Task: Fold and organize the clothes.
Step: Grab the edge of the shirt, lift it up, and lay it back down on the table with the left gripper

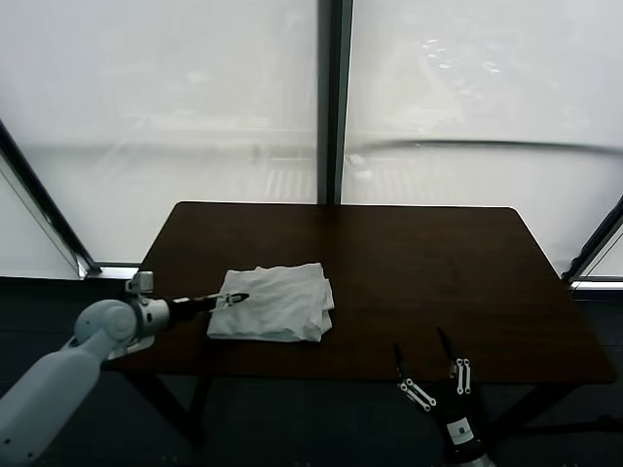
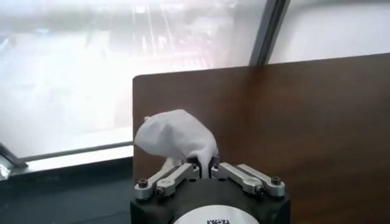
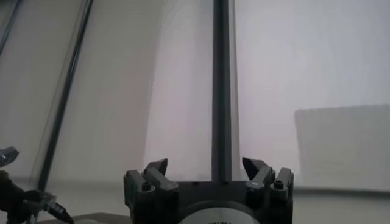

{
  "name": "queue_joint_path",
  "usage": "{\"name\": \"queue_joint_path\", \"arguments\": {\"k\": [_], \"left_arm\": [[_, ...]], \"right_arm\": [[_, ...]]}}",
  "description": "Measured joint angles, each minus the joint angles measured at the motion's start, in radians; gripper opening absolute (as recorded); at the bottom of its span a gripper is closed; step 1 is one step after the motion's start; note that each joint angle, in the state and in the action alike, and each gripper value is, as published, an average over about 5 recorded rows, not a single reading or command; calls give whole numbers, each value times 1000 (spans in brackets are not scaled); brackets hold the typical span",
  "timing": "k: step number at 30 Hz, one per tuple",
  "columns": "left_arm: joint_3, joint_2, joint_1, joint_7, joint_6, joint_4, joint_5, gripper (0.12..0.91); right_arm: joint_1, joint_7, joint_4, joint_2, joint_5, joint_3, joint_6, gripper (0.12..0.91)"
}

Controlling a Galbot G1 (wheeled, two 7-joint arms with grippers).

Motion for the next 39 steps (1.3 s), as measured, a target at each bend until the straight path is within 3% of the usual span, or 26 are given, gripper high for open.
{"name": "queue_joint_path", "arguments": {"k": [4, 15, 20, 24, 33, 36, 39], "left_arm": [[3, -2, 0, -7, 3, -14, 0, 850], [-28, -24, 11, -65, 8, -84, 1, 224], [-60, 3, 28, -85, 7, -134, 6, 202], [-94, 69, 55, -83, 6, -170, 5, 201], [-171, 370, 76, -78, 4, -179, -17, 201], [-180, 471, 65, -105, 4, -195, -21, 201], [-194, 527, 58, -164, 4, -236, -56, 201]], "right_arm": [[5, 1, 3, 3, -1, -4, 0, 907], [24, 19, 8, -10, 1, -5, -7, 907], [55, 32, -5, -25, 26, -25, -32, 907], [99, 32, -22, -36, 58, -50, -51, 907], [219, 32, -56, -49, 106, -101, -78, 907], [231, 32, -56, -50, 108, -99, -79, 907], [227, 32, -48, -48, 104, -89, -80, 907]]}}
